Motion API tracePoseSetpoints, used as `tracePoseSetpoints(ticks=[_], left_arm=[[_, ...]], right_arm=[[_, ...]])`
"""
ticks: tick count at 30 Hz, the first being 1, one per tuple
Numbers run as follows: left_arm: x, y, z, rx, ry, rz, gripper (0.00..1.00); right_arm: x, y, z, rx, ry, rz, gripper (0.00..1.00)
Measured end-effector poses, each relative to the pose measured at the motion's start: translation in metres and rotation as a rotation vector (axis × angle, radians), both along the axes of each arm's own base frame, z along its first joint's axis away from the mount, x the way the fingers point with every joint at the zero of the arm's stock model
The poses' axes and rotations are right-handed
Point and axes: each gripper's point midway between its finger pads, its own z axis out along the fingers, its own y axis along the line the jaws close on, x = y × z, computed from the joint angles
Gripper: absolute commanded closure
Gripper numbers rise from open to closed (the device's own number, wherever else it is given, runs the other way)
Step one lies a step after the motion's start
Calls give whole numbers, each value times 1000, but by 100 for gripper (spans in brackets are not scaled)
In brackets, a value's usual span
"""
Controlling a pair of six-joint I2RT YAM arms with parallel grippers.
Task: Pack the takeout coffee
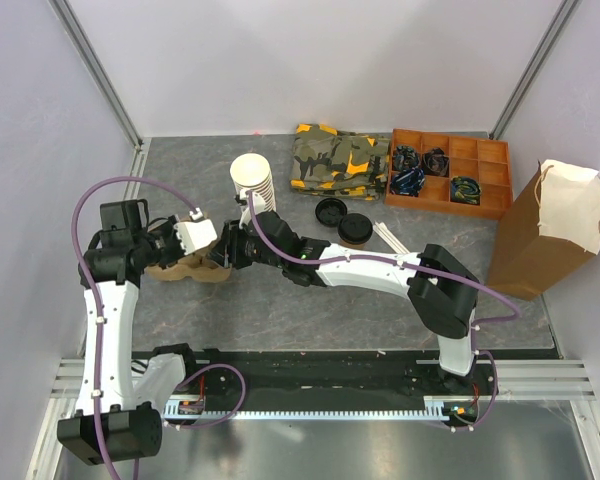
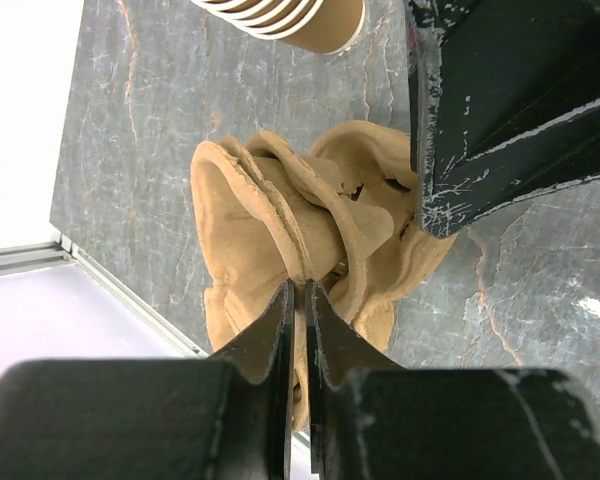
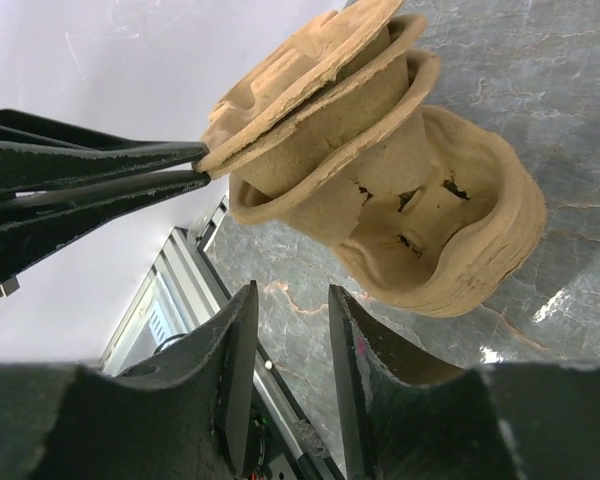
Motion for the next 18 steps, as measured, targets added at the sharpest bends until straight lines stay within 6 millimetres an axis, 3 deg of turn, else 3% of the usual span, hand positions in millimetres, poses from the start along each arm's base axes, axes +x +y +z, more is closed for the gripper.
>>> tracePoseSetpoints(ticks=[9, 18], left_arm=[[-2, 0, 4, 14, -25, -7, 98], [-8, 0, 20, 26, -95, -6, 98]], right_arm=[[-6, 2, 0, 4, 6, 38, 38], [-9, 7, 18, 46, 17, 53, 37]])
